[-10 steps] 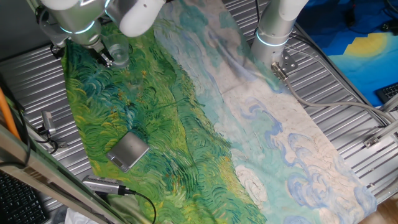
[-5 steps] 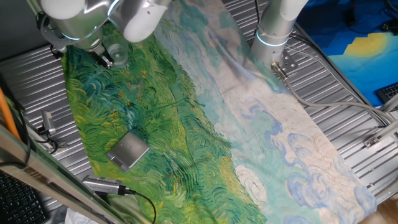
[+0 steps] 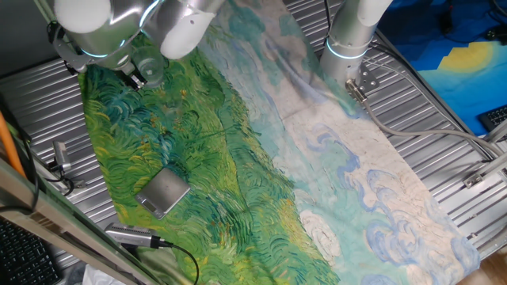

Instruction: Pour the water from one cup into another empty cup

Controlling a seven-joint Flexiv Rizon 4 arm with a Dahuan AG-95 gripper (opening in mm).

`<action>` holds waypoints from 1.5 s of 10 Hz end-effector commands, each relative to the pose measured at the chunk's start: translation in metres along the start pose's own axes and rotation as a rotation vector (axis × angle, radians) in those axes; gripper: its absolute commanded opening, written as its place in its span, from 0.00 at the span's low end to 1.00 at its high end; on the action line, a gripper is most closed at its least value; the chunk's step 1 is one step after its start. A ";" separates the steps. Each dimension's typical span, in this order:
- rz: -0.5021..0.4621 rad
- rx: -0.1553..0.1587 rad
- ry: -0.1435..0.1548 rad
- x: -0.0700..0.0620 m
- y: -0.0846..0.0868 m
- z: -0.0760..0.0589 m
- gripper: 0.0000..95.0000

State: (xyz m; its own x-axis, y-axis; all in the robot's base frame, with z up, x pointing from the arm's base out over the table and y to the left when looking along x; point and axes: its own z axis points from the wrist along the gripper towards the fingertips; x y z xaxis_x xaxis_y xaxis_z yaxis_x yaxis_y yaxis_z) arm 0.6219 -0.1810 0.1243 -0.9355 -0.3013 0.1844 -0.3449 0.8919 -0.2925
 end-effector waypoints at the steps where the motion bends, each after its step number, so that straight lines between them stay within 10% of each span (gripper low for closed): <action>1: -0.009 -0.005 -0.015 0.002 0.000 -0.001 0.00; 8: 0.071 -0.214 -0.004 0.026 0.020 -0.088 0.00; 15: 0.240 -0.342 -0.038 0.040 0.088 -0.113 0.00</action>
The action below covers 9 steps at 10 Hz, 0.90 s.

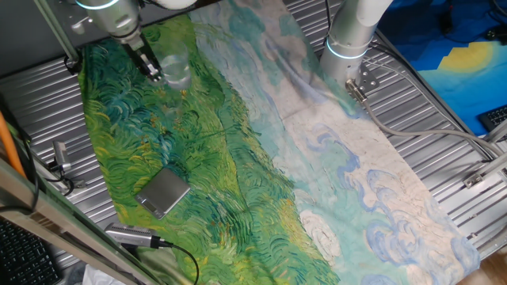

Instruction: Pour the water from one cup into another empty cup

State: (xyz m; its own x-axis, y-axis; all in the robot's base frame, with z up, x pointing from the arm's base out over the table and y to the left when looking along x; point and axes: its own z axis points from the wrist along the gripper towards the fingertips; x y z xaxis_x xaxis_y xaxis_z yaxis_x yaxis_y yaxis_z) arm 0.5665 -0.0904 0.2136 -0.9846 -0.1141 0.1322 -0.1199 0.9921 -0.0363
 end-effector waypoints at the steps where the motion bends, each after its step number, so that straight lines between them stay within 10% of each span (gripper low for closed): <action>1: 0.064 -0.086 -0.031 0.003 0.021 0.002 0.00; 9: 0.107 -0.233 -0.063 0.002 0.051 0.009 0.00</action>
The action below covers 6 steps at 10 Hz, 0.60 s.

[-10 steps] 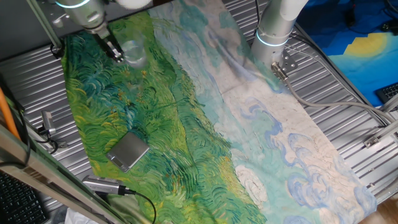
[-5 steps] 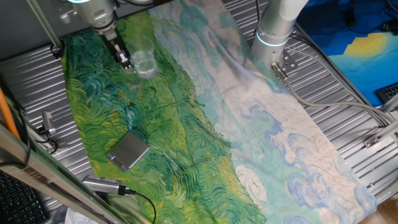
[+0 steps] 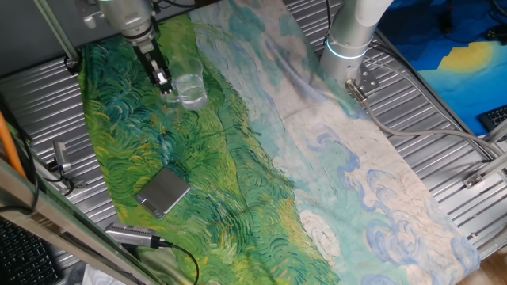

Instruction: Pour the water from one cup into another empty cup

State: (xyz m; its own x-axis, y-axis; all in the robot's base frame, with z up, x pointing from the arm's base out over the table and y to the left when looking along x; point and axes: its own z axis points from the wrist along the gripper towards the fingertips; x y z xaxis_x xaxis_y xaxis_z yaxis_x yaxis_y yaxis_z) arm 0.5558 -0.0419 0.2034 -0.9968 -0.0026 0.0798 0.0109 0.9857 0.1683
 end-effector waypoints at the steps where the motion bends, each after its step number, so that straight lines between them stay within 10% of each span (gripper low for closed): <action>1: 0.001 -0.018 -0.003 -0.002 0.005 0.001 0.00; 6: -0.020 -0.061 -0.013 -0.012 0.015 0.019 0.00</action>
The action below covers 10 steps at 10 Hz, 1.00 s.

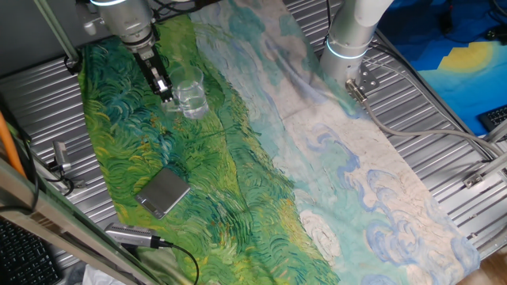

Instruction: Pour the water from one cup into another empty cup

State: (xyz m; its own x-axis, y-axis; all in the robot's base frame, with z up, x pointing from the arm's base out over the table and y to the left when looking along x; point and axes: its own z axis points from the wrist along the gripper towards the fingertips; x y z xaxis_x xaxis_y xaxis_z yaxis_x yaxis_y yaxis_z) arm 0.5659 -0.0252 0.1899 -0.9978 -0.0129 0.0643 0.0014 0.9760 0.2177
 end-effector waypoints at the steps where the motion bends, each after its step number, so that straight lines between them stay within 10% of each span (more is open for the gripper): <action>1: -0.007 -0.029 -0.004 -0.002 0.002 0.005 0.00; 10: -0.039 -0.112 -0.010 -0.019 0.003 0.025 0.00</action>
State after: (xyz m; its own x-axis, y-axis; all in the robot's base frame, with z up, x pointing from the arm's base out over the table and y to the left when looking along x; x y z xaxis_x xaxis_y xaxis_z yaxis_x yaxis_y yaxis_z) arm 0.5826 -0.0155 0.1648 -0.9978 -0.0485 0.0445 -0.0312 0.9435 0.3299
